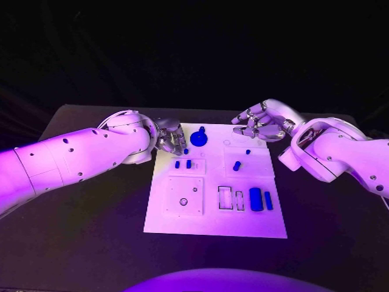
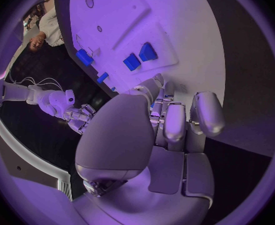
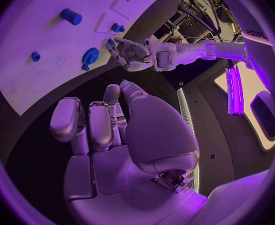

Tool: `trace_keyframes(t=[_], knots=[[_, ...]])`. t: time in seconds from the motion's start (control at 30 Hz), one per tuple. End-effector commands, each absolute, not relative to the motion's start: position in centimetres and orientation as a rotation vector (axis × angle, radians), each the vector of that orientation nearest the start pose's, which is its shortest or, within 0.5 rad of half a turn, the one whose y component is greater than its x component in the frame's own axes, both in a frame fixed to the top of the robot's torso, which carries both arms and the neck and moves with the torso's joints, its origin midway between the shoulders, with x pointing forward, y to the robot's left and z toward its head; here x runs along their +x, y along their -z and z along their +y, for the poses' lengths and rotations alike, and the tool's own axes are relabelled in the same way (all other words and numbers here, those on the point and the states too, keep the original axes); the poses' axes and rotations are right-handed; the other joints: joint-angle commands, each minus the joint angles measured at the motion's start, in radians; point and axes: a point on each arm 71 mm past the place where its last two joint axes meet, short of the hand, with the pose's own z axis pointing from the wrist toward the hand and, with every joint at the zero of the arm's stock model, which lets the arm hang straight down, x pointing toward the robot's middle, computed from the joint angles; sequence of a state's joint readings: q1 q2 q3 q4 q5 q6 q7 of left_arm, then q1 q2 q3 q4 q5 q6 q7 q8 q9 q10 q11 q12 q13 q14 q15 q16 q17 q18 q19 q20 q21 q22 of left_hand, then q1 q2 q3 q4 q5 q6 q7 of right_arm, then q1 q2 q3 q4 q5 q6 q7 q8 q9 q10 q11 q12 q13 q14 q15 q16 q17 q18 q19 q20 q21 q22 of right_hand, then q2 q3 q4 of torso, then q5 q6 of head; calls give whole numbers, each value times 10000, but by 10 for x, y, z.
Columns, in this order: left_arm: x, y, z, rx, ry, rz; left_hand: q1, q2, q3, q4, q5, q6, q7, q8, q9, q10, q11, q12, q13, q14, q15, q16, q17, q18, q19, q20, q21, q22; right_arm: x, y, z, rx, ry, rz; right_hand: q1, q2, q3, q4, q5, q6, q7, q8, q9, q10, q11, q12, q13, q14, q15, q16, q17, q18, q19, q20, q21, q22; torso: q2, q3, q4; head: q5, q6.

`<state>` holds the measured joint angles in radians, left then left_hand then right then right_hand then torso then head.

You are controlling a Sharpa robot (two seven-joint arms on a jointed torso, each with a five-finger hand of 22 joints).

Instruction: Assemble the parts on the task board

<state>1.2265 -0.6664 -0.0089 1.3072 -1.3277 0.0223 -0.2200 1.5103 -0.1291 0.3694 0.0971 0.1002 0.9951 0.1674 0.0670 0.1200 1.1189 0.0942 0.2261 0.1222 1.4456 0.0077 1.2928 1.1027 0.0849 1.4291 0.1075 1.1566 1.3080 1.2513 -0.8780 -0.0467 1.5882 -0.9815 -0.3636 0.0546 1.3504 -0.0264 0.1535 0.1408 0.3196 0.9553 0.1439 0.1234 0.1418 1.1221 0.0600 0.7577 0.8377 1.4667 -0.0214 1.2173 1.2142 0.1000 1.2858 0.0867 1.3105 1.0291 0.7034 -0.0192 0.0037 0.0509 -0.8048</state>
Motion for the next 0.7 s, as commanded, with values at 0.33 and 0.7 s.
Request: trace_keyframes(t=[0.33,0.7], knots=[[530,167,215,-3801,8214,17874,231,247,474,-405,-31,452,-45,480,38,267,-139,818,500,-552,-113,-814,-1122,309,-681,-92,-1665,-302,489,163,-222,1090,-8413,17104,724,-327,809,-322,-296,325,66,86,21,-1214,84,-3292,-2776,86,75,-1189,-981,212,-297,40,-545,-756,-45,11,-9,-47,236],[507,158,224,-8762,13537,14939,-132,567,674,-470,-39,227,119,794,7,-704,41,1449,922,-1956,55,-3079,-3906,832,-2158,46,-5090,-2066,492,174,-236,-1798,-5477,17334,1099,-551,1370,-555,-1249,241,-29,-295,-101,-1109,148,-4788,-4779,245,131,-1322,-1134,86,180,92,-224,-150,-61,-41,14,-408,490]])
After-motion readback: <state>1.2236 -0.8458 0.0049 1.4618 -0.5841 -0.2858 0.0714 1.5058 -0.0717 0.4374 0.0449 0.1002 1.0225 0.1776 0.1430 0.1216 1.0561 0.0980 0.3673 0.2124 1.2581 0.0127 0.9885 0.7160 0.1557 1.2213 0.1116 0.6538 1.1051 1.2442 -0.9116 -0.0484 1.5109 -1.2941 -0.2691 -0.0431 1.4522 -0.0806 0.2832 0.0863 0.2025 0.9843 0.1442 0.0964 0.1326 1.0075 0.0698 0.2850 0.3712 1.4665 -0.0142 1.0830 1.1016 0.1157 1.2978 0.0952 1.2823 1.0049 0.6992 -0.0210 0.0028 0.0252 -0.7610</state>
